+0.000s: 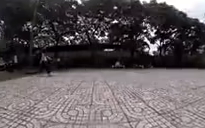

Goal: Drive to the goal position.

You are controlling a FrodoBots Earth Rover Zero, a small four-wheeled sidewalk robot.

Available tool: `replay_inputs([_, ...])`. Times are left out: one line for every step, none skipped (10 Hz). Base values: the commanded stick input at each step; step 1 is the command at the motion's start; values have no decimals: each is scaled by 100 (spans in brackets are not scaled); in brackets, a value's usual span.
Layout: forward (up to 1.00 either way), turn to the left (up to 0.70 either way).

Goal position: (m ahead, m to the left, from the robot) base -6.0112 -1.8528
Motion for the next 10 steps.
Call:
replay_inputs([70, 0])
replay_inputs([70, 0])
replay_inputs([70, 0])
replay_inputs([70, 0])
replay_inputs([70, 0])
replay_inputs([70, 0])
replay_inputs([70, 0])
replay_inputs([70, 0])
replay_inputs([70, 0])
replay_inputs([70, 0])
